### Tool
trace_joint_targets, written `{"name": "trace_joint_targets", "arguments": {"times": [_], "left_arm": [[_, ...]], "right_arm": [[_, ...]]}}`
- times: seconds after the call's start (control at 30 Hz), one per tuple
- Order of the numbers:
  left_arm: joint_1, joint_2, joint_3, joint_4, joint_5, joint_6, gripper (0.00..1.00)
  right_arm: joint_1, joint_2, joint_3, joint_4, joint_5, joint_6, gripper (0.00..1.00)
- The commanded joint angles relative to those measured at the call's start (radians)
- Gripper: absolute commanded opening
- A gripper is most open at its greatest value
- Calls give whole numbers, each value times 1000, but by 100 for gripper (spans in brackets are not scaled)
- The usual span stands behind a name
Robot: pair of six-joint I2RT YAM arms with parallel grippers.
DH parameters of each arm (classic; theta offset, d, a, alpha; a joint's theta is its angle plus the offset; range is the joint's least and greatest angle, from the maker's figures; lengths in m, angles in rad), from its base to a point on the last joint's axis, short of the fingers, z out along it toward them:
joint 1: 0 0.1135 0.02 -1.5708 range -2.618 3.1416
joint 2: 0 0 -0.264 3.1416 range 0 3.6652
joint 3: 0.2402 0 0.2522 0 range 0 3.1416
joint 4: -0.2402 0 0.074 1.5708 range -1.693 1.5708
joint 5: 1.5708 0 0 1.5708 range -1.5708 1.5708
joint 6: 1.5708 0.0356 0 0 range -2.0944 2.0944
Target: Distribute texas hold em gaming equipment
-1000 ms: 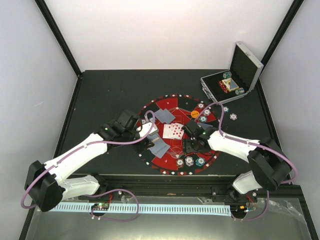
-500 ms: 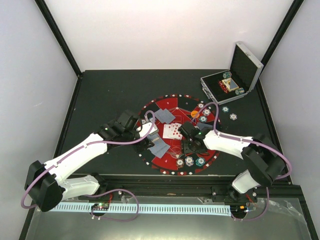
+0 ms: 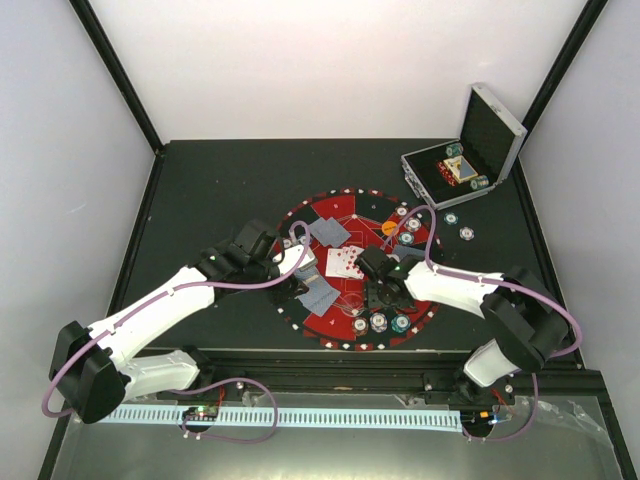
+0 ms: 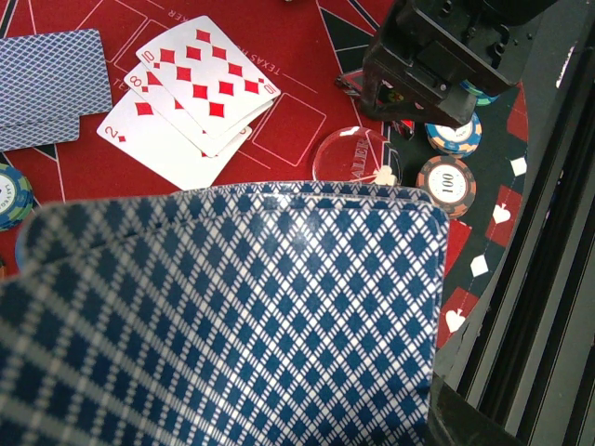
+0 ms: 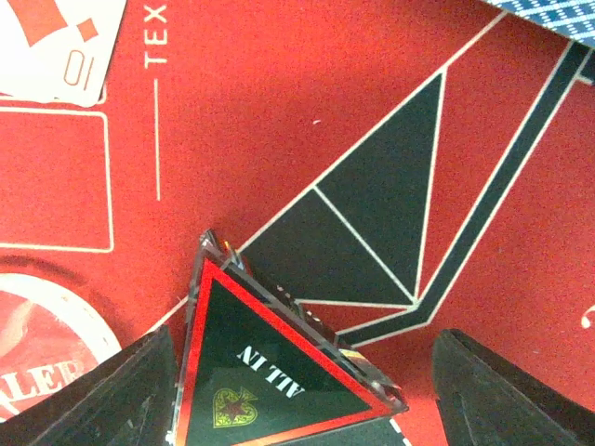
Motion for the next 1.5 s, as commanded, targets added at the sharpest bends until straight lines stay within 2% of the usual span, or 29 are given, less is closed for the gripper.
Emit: {"name": "trace_joint_targets", "arguments": {"times": [0.0, 0.4, 0.5, 0.57, 0.73, 0.83, 1.23, 1.47], "left_arm": [[4, -20, 15, 14, 9, 2, 38], [4, -20, 15, 14, 12, 2, 38], [3, -20, 14, 15, 11, 2, 38], [4, -20, 13, 15, 9, 1, 38], [10, -16, 11, 16, -19, -4, 38], [39, -18, 15, 13, -23, -7, 38], [71, -39, 12, 16, -23, -8, 38], [72, -40, 13, 15, -18, -6, 38]], "right_arm": [[18, -4, 8, -13, 26, 34, 75], [29, 1, 0, -14, 28, 56, 66], [29, -13, -1, -19, 45, 56, 57], [28, -32, 2, -34, 71, 52, 54], [27, -62, 74, -95, 140, -4, 52], [26, -46, 147, -80, 115, -54, 51], [37, 263, 493, 32, -107, -213, 47], [62, 414, 631, 34, -199, -223, 47]]}}
